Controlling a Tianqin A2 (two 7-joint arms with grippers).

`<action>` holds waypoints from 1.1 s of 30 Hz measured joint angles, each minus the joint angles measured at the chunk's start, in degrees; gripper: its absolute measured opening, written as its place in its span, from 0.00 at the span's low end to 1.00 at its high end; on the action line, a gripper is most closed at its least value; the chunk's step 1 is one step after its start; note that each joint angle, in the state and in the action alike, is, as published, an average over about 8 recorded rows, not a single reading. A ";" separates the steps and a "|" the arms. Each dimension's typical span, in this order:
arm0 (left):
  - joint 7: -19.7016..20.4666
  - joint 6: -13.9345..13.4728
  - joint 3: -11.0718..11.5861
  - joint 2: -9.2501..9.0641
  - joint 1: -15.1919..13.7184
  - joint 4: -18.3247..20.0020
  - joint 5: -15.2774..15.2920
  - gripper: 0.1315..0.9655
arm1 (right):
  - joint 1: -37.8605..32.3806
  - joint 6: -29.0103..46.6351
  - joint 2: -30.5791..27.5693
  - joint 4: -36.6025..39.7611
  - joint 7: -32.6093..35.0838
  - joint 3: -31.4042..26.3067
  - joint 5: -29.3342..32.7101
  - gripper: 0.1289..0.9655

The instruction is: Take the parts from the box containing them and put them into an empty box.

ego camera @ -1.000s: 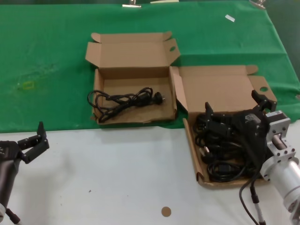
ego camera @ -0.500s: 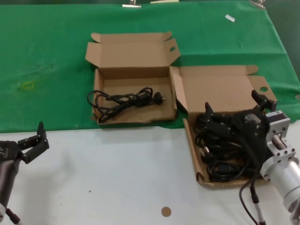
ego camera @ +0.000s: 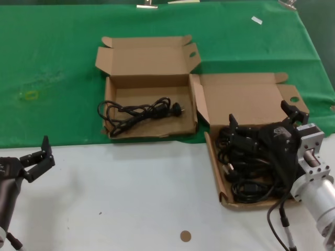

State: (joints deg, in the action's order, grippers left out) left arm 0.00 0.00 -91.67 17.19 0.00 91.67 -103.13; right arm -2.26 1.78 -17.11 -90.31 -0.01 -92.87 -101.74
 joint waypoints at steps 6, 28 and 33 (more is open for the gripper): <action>0.00 0.00 0.00 0.00 0.00 0.00 0.00 1.00 | 0.00 0.00 0.00 0.00 0.00 0.00 0.00 1.00; 0.00 0.00 0.00 0.00 0.00 0.00 0.00 1.00 | 0.00 0.00 0.00 0.00 0.00 0.00 0.00 1.00; 0.00 0.00 0.00 0.00 0.00 0.00 0.00 1.00 | 0.00 0.00 0.00 0.00 0.00 0.00 0.00 1.00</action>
State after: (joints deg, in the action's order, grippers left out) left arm 0.00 0.00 -91.67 17.19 0.00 91.67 -103.13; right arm -2.26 1.78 -17.11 -90.31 -0.01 -92.87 -101.74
